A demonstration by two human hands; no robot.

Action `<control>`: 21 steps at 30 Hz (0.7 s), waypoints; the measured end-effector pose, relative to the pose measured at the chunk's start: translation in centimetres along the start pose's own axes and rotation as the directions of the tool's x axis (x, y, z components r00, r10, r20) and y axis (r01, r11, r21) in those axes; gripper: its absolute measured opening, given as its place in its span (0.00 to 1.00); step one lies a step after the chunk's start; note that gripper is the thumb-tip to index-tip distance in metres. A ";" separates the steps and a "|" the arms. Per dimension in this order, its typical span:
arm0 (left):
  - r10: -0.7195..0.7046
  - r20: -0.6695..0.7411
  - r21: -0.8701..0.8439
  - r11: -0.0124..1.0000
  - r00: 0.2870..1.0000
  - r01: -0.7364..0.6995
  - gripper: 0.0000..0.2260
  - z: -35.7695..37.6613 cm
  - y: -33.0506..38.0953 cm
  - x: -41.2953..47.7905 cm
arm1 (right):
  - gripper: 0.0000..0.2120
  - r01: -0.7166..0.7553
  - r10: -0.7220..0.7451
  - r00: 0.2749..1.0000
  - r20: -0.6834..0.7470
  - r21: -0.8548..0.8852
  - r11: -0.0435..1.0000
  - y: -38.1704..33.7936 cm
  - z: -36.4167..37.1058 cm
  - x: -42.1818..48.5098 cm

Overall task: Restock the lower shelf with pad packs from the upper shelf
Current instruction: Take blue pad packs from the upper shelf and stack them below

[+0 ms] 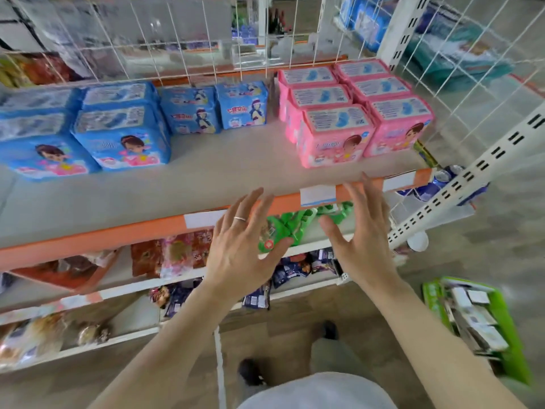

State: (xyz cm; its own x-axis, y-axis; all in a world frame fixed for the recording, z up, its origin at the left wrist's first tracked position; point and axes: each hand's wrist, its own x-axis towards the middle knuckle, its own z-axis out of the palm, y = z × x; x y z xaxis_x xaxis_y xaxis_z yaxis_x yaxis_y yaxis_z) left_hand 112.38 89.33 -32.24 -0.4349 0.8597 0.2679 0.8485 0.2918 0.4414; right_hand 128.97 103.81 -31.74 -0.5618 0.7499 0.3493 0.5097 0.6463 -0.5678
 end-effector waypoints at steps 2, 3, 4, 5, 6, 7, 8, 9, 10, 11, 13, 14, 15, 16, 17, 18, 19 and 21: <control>-0.007 -0.026 0.001 1.000 1.000 0.007 0.32 -0.4 -0.3 -1.2 | 0.33 0.018 -0.018 1.000 0.013 0.005 1.000 -0.9 0.1 -0.2; -0.016 -0.037 0.003 1.000 0.999 0.016 0.32 -0.6 -0.4 -1.6 | 0.33 0.030 -0.030 0.999 0.018 0.007 1.000 -1.2 0.0 -0.3; -0.024 -0.047 0.006 1.000 0.999 0.024 0.32 -0.8 -0.4 -2.0 | 0.33 0.045 -0.045 0.999 0.020 0.006 0.999 -1.4 -0.2 -0.4; -0.023 -0.052 0.004 1.000 0.998 0.024 0.31 -1.1 -0.2 -2.2 | 0.34 0.059 -0.059 0.998 0.019 0.007 0.998 -1.5 -0.4 -0.3; -0.002 -0.054 0.001 1.000 0.999 0.002 0.30 -1.4 -0.2 -2.2 | 0.33 0.075 -0.075 0.997 0.017 0.010 0.997 -1.5 -0.7 -0.2; 0.037 -0.041 0.007 0.999 0.998 -0.036 0.29 -1.9 -0.1 -2.0 | 0.33 0.090 -0.090 0.996 0.013 0.015 0.996 -1.6 -1.0 0.1; 0.086 -0.028 0.033 0.996 0.996 -0.085 0.28 -2.4 0.1 -1.7 | 0.33 0.105 -0.105 0.994 0.010 0.020 0.994 -1.6 -1.3 0.6; 0.127 -0.019 0.077 0.989 0.992 -0.125 0.28 -2.9 0.2 -1.2 | 0.33 0.125 -0.125 0.992 0.013 0.021 0.992 -1.7 -1.7 1.2; 0.148 -0.026 0.125 0.982 0.989 -0.144 0.27 -3.4 0.4 -0.8 | 0.33 0.145 -0.145 0.989 0.019 0.027 0.989 -1.9 -2.1 1.8; 0.149 -0.041 0.159 0.977 0.988 -0.140 0.27 -4.0 0.5 -0.4 | 0.32 0.168 -0.169 0.985 0.019 0.040 0.985 -2.0 -2.5 2.3; 0.121 -0.083 0.180 0.978 0.989 -0.105 0.27 -5.1 1.2 0.3 | 0.32 0.197 -0.199 0.980 0.012 0.073 0.978 -2.4 -3.3 3.2; 0.112 -0.100 0.186 0.978 0.989 -0.092 0.28 -5.6 1.4 0.5 | 0.32 0.212 -0.213 0.977 0.008 0.087 0.973 -2.6 -3.7 3.5; 0.101 -0.111 0.198 0.977 0.989 -0.078 0.28 -6.1 1.8 0.7 | 0.32 0.228 -0.229 0.973 0.003 0.097 0.969 -2.8 -4.0 3.8; 0.091 -0.122 0.212 0.975 0.988 -0.064 0.29 -6.5 2.1 0.8 | 0.32 0.240 -0.242 0.970 0.006 0.107 0.965 -2.9 -4.3 4.0; 0.074 -0.138 0.217 0.975 0.988 -0.043 0.29 -6.9 2.4 0.7 | 0.32 0.256 -0.259 0.966 0.008 0.121 0.959 -3.0 -4.5 4.2; 0.057 -0.159 0.223 0.975 0.986 -0.020 0.29 -7.3 2.8 0.5 | 0.32 0.266 -0.271 0.962 0.016 0.137 0.954 -3.2 -4.8 4.4; 0.042 -0.179 0.225 0.974 0.983 -0.001 0.29 -7.7 3.2 0.1 | 0.32 0.287 -0.293 0.956 0.017 0.157 0.945 -3.5 -5.0 4.5; 0.001 -0.217 0.226 0.973 0.976 0.049 0.29 -8.7 4.2 -0.7 | 0.32 0.348 -0.355 0.935 -0.002 0.201 0.916 -4.1 -5.2 4.9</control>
State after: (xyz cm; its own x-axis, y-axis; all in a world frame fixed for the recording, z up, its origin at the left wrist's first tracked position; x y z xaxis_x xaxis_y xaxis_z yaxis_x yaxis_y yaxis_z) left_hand 113.65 86.32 -23.06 -0.4889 0.7487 0.4476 0.8723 0.4210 0.2486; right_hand 127.52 105.60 -23.85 -0.7047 0.4722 0.5296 0.1402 0.8244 -0.5484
